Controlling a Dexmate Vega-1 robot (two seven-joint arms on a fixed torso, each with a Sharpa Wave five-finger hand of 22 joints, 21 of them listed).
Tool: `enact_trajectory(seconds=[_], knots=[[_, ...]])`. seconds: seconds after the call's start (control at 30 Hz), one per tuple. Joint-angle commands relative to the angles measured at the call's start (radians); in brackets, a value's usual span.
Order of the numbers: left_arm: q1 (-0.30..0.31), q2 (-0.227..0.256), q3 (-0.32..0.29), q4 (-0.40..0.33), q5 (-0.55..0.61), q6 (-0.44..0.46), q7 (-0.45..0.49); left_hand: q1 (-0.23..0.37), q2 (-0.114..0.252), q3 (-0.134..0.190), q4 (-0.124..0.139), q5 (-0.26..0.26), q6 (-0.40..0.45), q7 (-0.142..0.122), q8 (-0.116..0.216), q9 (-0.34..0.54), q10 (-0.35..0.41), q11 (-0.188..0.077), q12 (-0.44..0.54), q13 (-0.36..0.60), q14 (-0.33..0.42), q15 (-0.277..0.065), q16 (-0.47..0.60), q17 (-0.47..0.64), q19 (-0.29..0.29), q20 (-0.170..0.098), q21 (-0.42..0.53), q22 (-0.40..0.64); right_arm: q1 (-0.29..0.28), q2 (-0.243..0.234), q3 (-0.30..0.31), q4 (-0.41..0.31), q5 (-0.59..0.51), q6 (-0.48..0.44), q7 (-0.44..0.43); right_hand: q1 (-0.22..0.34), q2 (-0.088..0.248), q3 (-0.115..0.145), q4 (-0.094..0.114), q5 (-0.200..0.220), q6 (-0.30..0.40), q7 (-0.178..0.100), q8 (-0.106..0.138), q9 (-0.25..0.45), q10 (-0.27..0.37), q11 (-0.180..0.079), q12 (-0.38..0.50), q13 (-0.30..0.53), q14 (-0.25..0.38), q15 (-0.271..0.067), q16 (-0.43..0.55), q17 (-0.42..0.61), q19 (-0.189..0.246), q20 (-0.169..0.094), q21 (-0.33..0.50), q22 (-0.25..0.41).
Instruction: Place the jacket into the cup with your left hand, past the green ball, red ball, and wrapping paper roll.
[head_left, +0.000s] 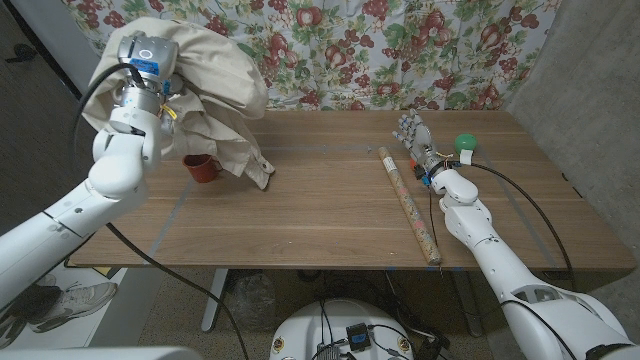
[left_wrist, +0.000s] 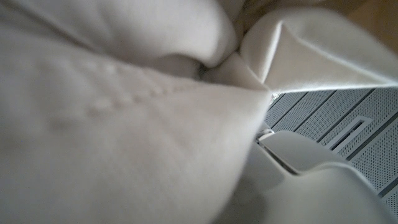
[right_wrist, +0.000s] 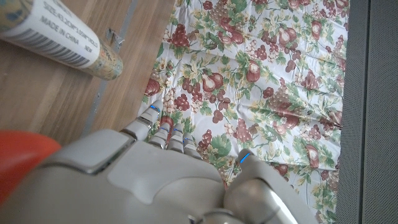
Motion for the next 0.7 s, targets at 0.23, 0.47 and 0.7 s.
enact_trajectory(seconds=[0.23,0.47,0.7], knots=[[-0.034,0.026,0.052,0.068,-0.063,0.038,-0.015,-0.011,0.025,0.384,0.378,0.005,0.009,0.000,-0.004,0.003,0.008,0.000,0.008,0.858,0.003,-0.105,0.006,0.000,0.006,0.001,0.007,-0.001,0.030,0.011,-0.022,0.040,-0.016,0.005,-0.004,0.010,0.031,0.000,-0.002,0.005,0.004,0.001,-0.002,0.005,-0.002,0.002,0.000,0.003,-0.005,0.004,-0.002,0.002,0.003,-0.008,0.003,0.006],[-0.033,0.032,0.068,0.084,-0.104,0.023,0.005,-0.012,0.025,0.386,0.377,0.004,0.013,0.002,-0.006,0.000,0.007,-0.001,0.007,0.857,0.003,-0.105,0.006,0.000,0.002,0.000,0.012,0.000,0.034,0.013,-0.025,0.042,-0.017,0.001,-0.008,0.010,0.031,-0.001,-0.002,0.005,0.004,0.001,-0.002,0.005,-0.002,0.003,0.000,0.003,-0.005,0.004,-0.002,0.002,0.003,-0.008,0.003,0.006],[-0.032,0.042,0.091,0.083,-0.111,0.041,-0.004,-0.013,0.026,0.386,0.377,0.002,0.014,0.004,-0.009,-0.004,0.008,-0.002,0.001,0.848,0.003,-0.105,0.005,-0.001,0.001,0.001,0.011,-0.007,0.039,0.011,-0.029,0.049,-0.020,0.003,-0.006,0.010,0.031,-0.001,-0.002,0.005,0.003,0.001,-0.002,0.005,-0.002,0.003,0.000,0.003,-0.005,0.005,-0.002,0.002,0.003,-0.007,0.003,0.006]])
